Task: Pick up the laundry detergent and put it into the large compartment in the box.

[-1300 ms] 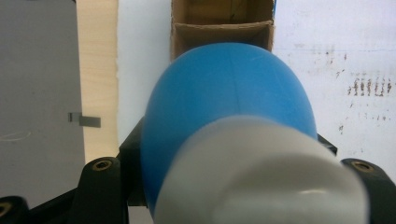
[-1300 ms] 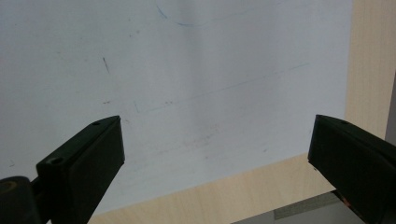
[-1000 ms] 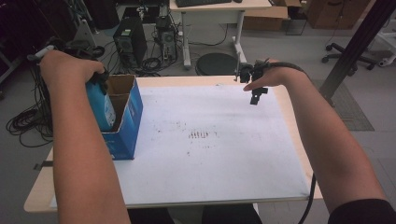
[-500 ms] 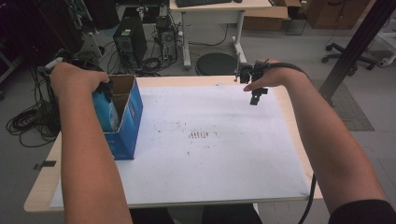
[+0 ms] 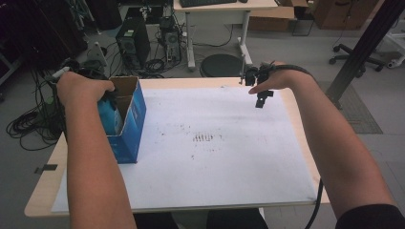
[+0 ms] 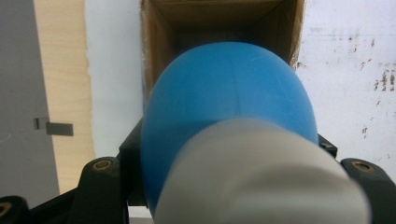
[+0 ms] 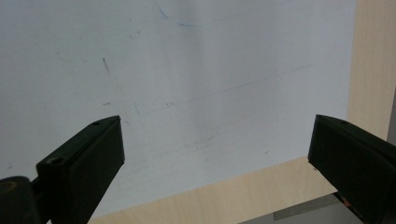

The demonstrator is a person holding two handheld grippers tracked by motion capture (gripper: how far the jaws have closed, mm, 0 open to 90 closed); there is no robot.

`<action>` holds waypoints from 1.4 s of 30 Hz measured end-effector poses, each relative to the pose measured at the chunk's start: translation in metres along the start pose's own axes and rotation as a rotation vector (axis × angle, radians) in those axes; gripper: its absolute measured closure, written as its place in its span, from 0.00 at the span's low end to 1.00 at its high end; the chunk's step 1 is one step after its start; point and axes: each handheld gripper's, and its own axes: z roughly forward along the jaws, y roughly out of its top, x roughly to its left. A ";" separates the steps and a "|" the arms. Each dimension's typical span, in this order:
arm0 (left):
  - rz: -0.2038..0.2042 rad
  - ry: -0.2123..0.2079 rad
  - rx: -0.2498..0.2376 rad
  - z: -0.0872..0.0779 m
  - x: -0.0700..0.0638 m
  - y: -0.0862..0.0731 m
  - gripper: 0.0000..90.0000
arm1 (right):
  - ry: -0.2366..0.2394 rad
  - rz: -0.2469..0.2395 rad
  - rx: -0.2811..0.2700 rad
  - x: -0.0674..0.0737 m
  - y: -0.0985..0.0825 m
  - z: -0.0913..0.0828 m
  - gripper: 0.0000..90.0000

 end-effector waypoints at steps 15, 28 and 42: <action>0.003 -0.004 0.010 0.027 0.002 0.001 0.42 | 0.007 -0.003 0.005 -0.001 0.002 0.005 0.04; 0.004 -0.005 0.028 0.044 0.003 0.001 0.42 | 0.012 -0.005 0.008 -0.001 0.004 0.009 0.04; 0.000 0.000 0.037 0.058 0.005 0.000 0.42 | 0.018 -0.004 0.010 -0.001 0.004 0.012 0.04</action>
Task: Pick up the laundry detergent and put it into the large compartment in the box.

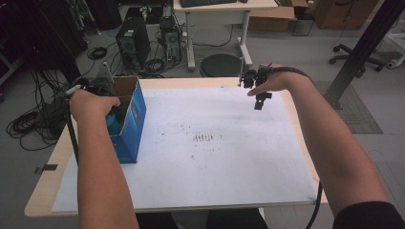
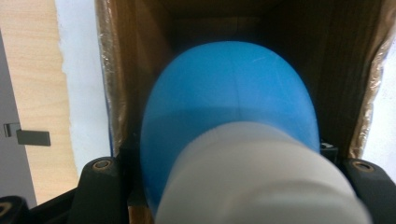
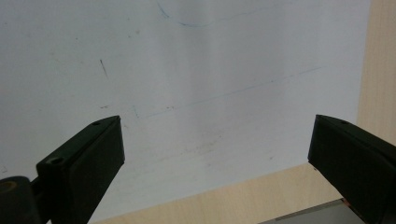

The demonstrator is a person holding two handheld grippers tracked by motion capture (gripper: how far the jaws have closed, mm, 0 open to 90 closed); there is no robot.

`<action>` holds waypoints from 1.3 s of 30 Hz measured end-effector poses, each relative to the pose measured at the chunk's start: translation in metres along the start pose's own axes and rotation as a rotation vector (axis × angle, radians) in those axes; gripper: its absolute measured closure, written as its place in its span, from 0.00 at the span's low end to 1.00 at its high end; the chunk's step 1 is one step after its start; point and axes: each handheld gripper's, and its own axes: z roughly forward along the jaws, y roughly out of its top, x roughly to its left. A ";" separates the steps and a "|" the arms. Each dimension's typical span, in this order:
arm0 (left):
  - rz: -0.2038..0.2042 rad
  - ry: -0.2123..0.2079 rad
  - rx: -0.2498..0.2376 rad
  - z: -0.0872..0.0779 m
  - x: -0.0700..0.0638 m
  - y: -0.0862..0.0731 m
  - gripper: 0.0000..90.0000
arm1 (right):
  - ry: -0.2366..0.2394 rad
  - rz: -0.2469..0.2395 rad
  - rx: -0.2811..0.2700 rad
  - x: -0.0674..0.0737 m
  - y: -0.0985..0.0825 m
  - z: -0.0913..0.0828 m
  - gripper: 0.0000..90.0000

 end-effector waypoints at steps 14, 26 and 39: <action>0.003 -0.001 0.013 0.012 0.000 -0.001 0.42 | 0.004 -0.002 0.001 0.001 0.001 0.004 0.04; 0.004 -0.002 0.017 0.017 -0.002 -0.001 0.42 | 0.006 0.001 0.000 0.001 0.001 0.005 0.04; -0.004 -0.008 0.013 0.018 0.000 -0.002 0.42 | 0.009 -0.003 -0.004 0.002 0.004 0.005 0.04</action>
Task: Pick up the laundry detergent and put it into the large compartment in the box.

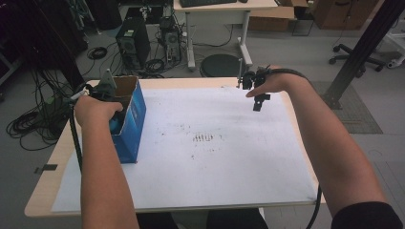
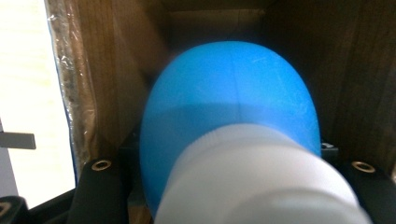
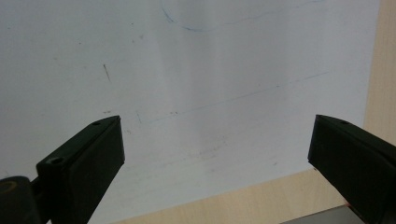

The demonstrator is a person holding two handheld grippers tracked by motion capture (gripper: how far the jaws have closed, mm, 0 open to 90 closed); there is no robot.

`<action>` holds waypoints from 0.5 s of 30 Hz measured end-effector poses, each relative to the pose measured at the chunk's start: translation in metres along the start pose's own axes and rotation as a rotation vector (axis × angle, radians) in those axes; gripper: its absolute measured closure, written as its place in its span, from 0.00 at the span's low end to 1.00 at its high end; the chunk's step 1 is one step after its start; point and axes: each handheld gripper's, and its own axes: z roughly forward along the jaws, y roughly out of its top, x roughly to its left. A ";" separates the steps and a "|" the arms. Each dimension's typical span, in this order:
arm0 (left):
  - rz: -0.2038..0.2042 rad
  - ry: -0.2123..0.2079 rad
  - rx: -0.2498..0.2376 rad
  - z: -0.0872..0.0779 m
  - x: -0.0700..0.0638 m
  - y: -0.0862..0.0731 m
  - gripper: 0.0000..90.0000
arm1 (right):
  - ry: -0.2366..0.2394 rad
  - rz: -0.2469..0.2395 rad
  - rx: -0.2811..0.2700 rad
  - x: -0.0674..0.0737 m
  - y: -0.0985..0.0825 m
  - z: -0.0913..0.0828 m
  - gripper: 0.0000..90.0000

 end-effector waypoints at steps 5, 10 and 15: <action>0.000 -0.004 0.000 0.000 0.001 -0.001 0.42 | -0.001 0.001 0.003 0.000 0.000 0.000 0.04; -0.006 -0.001 0.001 0.000 0.000 -0.001 0.42 | 0.000 0.002 0.005 0.001 0.000 0.000 0.04; -0.025 0.002 -0.001 0.000 0.002 -0.001 0.41 | -0.001 0.002 0.004 0.001 0.000 0.000 0.04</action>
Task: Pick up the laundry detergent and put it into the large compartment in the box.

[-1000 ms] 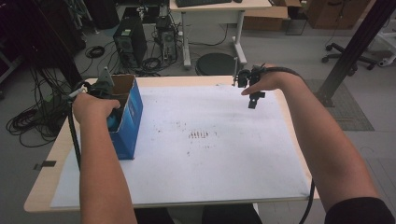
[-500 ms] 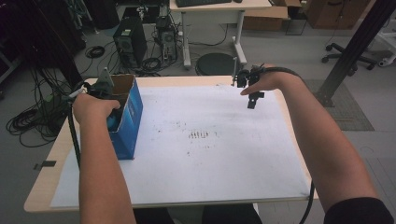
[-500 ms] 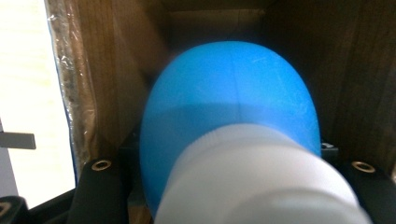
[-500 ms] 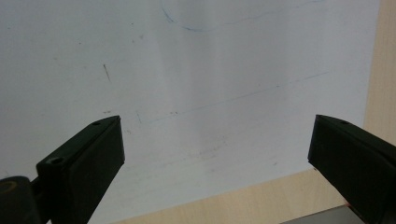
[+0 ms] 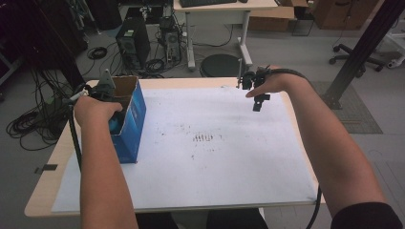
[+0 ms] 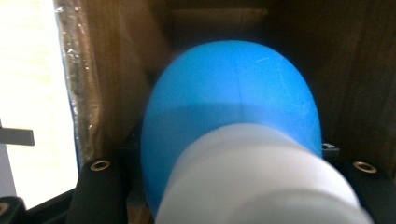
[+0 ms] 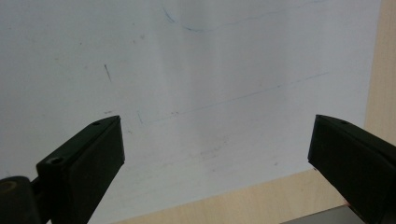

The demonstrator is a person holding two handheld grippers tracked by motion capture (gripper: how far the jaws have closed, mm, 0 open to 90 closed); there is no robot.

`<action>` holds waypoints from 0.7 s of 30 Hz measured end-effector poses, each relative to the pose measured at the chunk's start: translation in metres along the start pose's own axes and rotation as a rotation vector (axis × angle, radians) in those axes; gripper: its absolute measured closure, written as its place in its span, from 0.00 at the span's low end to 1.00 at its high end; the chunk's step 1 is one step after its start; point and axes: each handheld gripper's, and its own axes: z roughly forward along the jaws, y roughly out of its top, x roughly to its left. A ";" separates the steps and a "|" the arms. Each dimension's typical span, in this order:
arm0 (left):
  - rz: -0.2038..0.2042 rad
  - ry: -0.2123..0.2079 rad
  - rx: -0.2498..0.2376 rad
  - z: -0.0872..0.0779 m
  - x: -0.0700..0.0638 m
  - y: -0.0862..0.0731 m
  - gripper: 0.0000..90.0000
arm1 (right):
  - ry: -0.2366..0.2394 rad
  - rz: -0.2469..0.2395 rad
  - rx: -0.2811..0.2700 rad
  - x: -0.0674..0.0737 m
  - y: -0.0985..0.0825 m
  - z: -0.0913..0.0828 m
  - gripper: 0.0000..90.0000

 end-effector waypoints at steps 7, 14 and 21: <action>-0.019 -0.006 -0.008 -0.003 0.000 -0.001 0.38 | 0.002 0.005 -0.002 -0.001 -0.002 0.000 0.04; -0.016 -0.002 -0.006 -0.004 -0.001 -0.002 0.36 | 0.001 0.004 -0.007 0.001 -0.002 0.000 0.04; -0.020 0.009 -0.010 -0.005 -0.002 -0.003 0.36 | 0.002 0.006 -0.010 0.001 -0.004 0.000 0.04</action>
